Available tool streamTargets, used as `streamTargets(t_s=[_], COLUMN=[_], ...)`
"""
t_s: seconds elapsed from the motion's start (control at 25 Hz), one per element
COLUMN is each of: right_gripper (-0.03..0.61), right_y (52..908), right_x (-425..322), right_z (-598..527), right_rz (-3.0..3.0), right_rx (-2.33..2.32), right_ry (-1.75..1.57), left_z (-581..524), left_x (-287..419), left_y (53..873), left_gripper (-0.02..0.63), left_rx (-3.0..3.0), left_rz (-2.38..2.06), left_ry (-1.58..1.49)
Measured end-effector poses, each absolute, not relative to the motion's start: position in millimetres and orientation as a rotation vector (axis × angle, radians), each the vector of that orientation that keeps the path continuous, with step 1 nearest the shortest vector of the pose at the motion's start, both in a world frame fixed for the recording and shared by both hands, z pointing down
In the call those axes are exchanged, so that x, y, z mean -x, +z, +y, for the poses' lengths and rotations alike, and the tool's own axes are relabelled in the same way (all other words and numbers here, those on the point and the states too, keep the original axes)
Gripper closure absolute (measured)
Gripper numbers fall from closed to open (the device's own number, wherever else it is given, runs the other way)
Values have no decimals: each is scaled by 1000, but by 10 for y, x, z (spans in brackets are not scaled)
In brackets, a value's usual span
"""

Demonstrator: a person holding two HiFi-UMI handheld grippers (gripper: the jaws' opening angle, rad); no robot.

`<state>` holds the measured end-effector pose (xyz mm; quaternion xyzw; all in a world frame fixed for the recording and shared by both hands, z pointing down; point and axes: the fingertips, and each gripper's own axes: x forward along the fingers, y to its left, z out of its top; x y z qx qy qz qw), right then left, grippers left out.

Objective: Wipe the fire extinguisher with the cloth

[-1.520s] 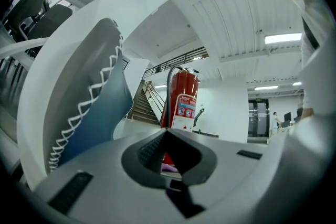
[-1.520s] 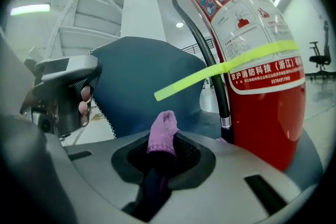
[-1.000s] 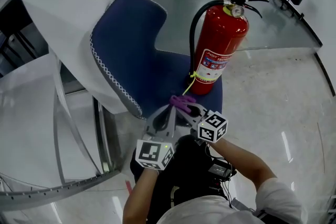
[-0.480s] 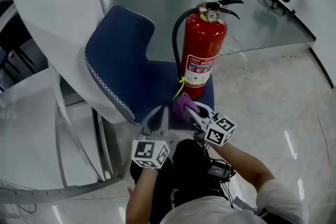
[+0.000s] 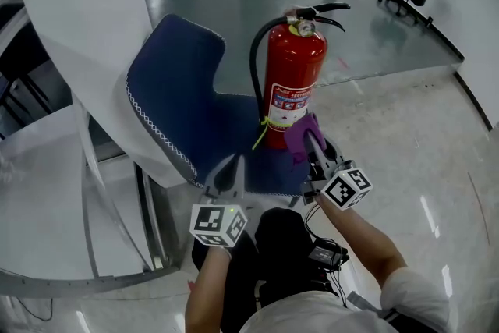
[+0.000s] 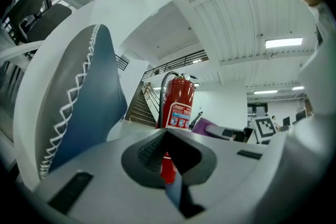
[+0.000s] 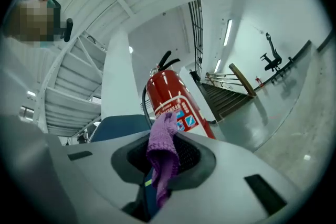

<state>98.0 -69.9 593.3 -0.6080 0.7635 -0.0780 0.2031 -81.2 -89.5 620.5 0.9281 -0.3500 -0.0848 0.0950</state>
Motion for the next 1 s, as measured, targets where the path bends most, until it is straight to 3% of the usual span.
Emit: streamTargets(t_s=[0.44,1.0], right_gripper=[520,520], right_y=[4831,4279], right_x=[-1657,-1287], right_z=[-807,-1204], right_rz=[2011,2136], right_rx=[1833,1720], right_ry=[120,221], left_z=[-903,-993], left_x=[740,810], left_y=[6071,6069], left_gripper=[609,609], left_rx=[-2795,-2780], left_rz=[-977,-983], left_ry=[-245,-256])
